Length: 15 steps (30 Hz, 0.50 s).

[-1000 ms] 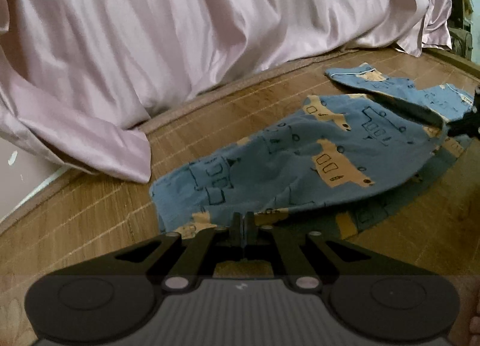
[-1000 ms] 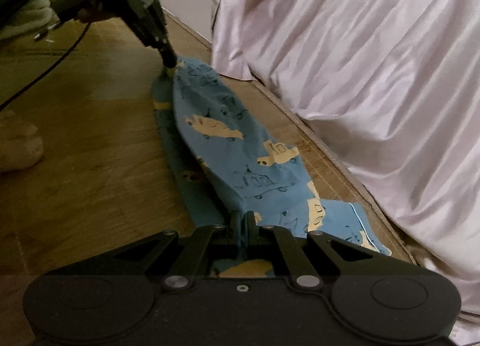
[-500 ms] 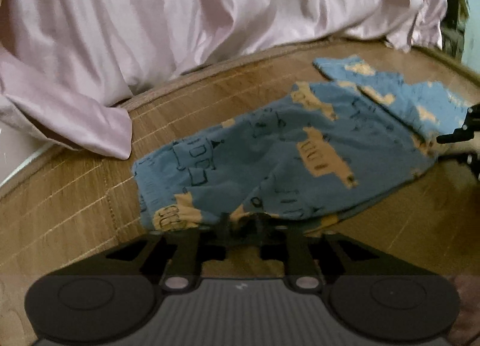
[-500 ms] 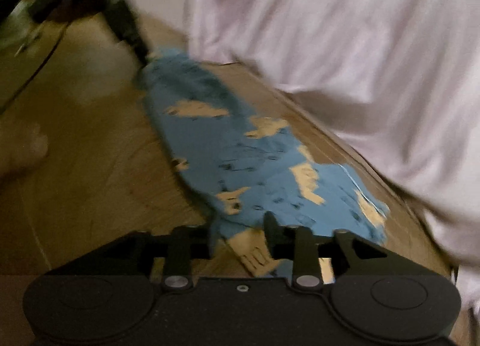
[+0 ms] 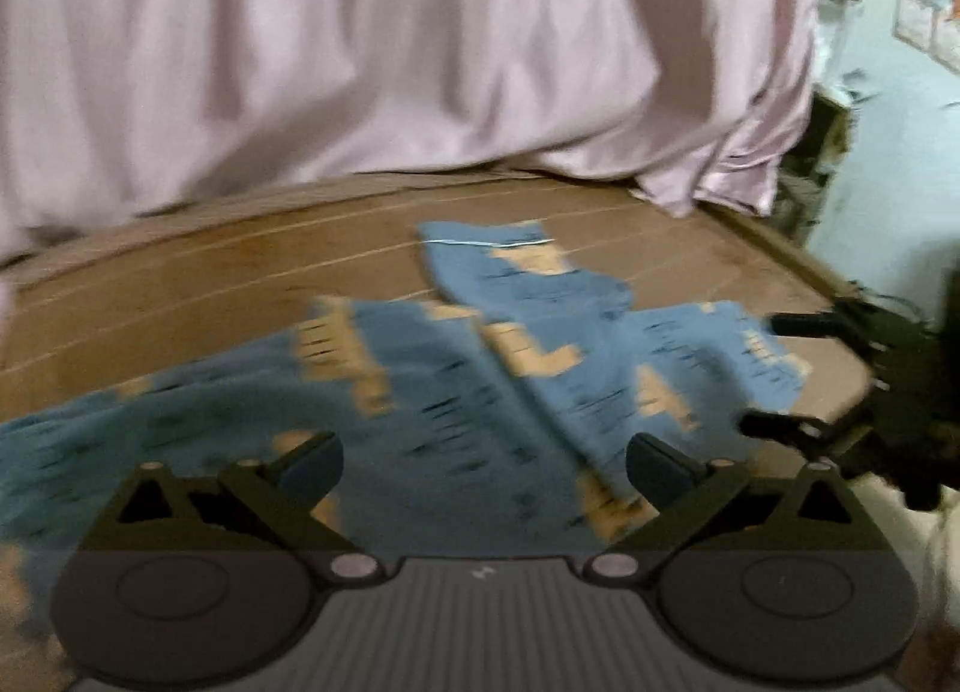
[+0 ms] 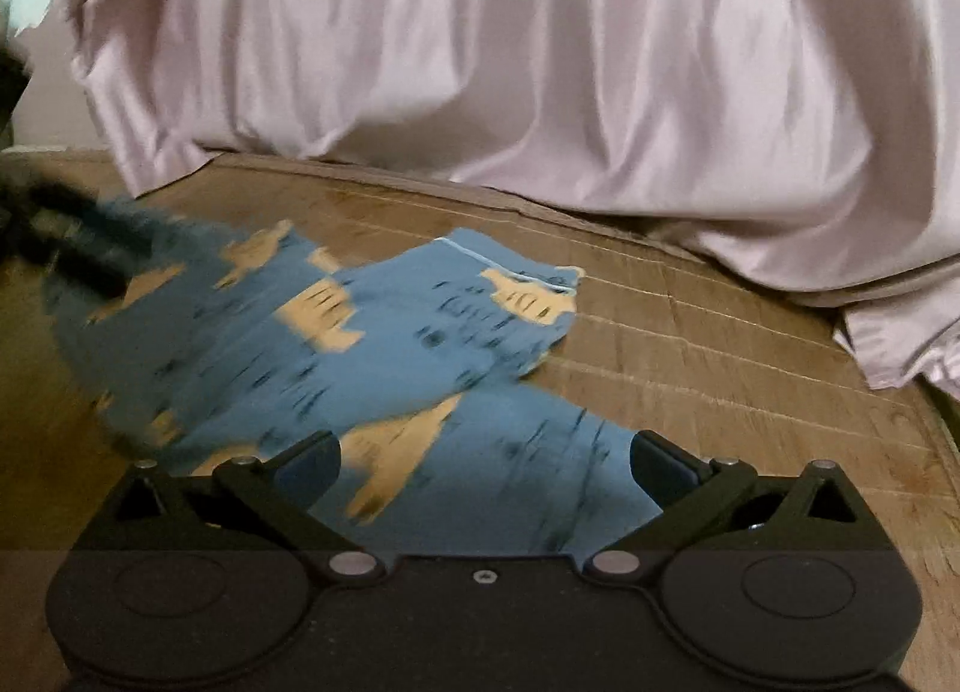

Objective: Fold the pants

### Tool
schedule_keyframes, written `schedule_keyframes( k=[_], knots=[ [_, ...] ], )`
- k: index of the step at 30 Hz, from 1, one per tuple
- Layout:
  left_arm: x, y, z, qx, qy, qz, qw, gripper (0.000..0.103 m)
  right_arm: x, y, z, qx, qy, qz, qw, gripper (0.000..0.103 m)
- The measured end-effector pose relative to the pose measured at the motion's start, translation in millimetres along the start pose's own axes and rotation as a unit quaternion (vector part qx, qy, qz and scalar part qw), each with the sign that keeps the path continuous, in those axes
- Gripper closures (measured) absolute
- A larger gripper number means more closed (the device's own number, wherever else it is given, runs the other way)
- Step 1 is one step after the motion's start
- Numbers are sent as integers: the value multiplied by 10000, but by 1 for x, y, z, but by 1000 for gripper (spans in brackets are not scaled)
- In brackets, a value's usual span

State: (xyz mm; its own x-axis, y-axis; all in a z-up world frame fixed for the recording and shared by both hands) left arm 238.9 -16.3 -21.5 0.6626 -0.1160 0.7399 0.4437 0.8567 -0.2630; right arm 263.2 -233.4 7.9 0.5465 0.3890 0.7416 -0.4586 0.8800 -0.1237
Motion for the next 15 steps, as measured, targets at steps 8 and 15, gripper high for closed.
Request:
schedule_keyframes(
  k=[8,15],
  knots=[
    [5,-13,-53,-827,-1,975,9918,0,87,-1,-89,1128,428,-385,9919,1],
    [24,-15,-87,-1297,-148,1458,9807,3,133,24,-157,1246,1219,-406,9839,14]
  ],
)
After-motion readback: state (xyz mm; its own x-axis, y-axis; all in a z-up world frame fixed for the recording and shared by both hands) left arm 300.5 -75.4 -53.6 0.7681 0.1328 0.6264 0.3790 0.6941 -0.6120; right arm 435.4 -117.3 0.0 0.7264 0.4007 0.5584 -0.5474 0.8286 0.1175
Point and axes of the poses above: each gripper's, at about its wrist camera, not at the fingertips, and z roughly against the way its jaws point, y to its left, x to its top, the point moved 10 cm from there along -z, roughly the way its jaws point, and after that the axes turned 2 degrees about -y, right-handed, at the moved point
